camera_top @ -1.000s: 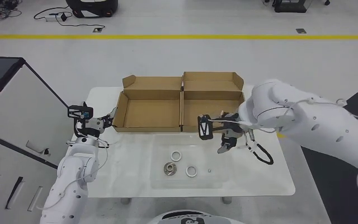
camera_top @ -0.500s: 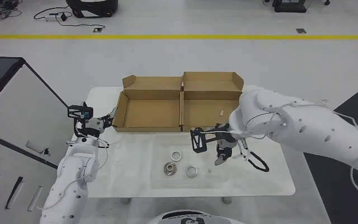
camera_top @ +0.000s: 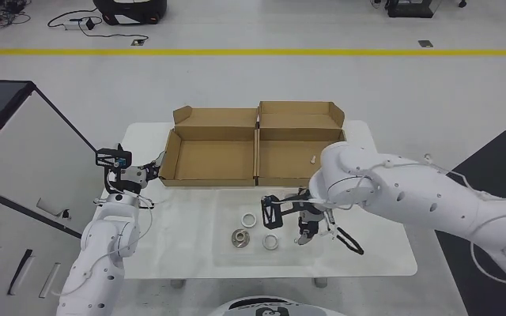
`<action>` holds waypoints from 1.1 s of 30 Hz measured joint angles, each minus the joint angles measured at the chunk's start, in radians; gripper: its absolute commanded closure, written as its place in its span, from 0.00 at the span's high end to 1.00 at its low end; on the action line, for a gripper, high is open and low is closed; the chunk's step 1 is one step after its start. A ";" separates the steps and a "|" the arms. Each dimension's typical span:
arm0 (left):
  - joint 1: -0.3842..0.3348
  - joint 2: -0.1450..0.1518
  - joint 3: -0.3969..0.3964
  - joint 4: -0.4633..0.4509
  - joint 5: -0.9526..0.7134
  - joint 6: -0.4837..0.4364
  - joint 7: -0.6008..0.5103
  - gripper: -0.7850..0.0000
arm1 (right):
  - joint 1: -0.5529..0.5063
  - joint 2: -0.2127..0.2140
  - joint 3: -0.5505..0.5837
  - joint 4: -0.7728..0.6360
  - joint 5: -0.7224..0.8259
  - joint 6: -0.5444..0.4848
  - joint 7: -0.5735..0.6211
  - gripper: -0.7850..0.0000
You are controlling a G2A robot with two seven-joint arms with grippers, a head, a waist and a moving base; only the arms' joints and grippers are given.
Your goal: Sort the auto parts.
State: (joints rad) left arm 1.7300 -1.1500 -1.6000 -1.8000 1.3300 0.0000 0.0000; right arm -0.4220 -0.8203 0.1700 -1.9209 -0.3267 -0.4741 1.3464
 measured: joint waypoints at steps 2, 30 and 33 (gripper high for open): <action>0.000 0.000 0.000 0.000 0.000 0.000 0.000 1.00 | -0.013 -0.003 0.000 0.003 -0.014 0.004 0.004 1.00; 0.000 0.000 0.000 0.000 0.000 0.000 0.000 1.00 | -0.128 -0.030 0.000 0.066 -0.093 0.000 0.000 0.45; 0.000 0.000 0.000 0.000 0.000 0.000 0.000 1.00 | -0.143 -0.039 0.000 0.086 -0.104 -0.004 -0.004 0.45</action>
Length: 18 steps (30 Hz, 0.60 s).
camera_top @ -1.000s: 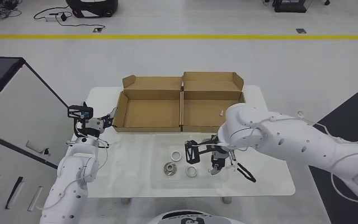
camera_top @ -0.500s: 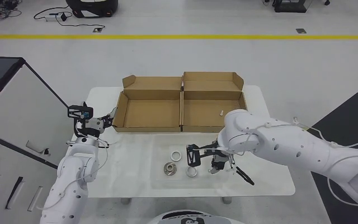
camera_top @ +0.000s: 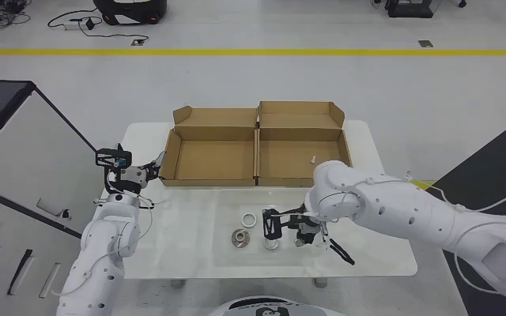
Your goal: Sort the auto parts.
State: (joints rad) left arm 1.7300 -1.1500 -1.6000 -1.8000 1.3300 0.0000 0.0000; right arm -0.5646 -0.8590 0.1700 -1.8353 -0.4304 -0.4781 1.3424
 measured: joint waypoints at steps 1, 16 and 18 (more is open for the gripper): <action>0.000 0.000 0.000 0.000 0.000 0.000 0.000 1.00 | -0.004 -0.003 0.000 0.006 -0.004 0.000 0.000 0.44; 0.000 0.000 0.000 0.000 0.000 0.000 0.000 1.00 | -0.041 -0.038 0.000 0.080 -0.031 -0.010 -0.010 0.44; 0.000 0.000 0.000 0.000 0.000 0.000 0.000 1.00 | -0.043 -0.043 0.000 0.085 -0.030 -0.008 -0.008 0.42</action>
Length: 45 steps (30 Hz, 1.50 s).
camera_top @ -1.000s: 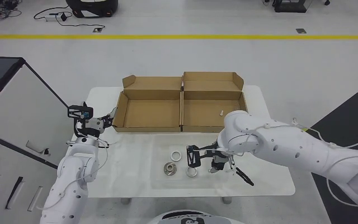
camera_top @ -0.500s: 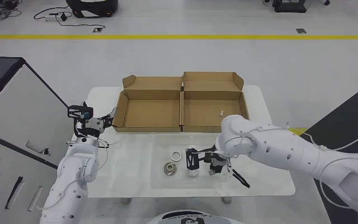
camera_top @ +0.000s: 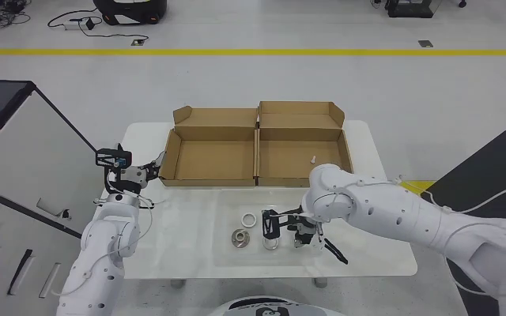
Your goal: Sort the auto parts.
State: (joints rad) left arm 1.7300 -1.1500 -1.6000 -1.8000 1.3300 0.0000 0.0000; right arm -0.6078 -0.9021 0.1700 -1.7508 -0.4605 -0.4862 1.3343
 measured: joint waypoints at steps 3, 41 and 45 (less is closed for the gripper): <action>0.000 0.000 0.000 0.000 0.000 0.000 0.000 1.00 | -0.007 -0.006 0.000 0.005 -0.002 0.001 0.001 0.42; 0.000 0.000 0.000 0.000 0.000 0.000 0.000 1.00 | -0.034 -0.035 0.000 0.063 -0.010 0.007 0.007 0.25; 0.000 0.000 0.000 0.000 0.000 0.000 0.000 1.00 | -0.034 -0.036 0.000 0.064 -0.008 0.008 0.008 0.17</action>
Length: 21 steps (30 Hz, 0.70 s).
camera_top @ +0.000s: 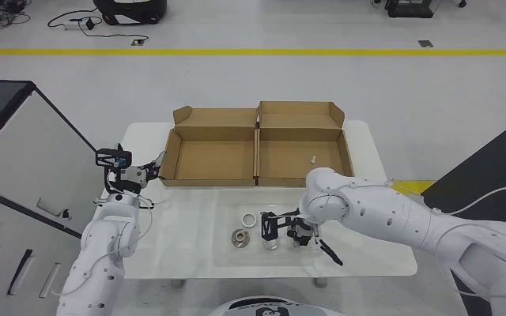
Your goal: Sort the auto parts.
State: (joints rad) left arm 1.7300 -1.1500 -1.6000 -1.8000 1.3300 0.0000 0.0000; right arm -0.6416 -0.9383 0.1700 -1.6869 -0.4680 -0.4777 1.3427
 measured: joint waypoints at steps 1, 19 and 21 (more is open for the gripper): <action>0.000 0.000 0.000 0.000 0.000 0.000 0.000 1.00 | 0.000 0.000 0.000 0.001 0.001 0.000 0.000 0.11; 0.000 0.000 0.000 0.000 0.000 0.000 0.000 1.00 | 0.074 0.007 0.000 0.000 0.071 0.018 0.018 0.00; 0.000 0.000 0.000 0.000 0.000 0.000 0.000 1.00 | 0.099 0.013 0.000 -0.013 0.094 0.025 0.025 0.00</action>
State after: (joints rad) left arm 1.7300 -1.1500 -1.6000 -1.8000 1.3300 0.0000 0.0000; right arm -0.5424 -0.9252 0.1700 -1.6996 -0.3742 -0.4527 1.3676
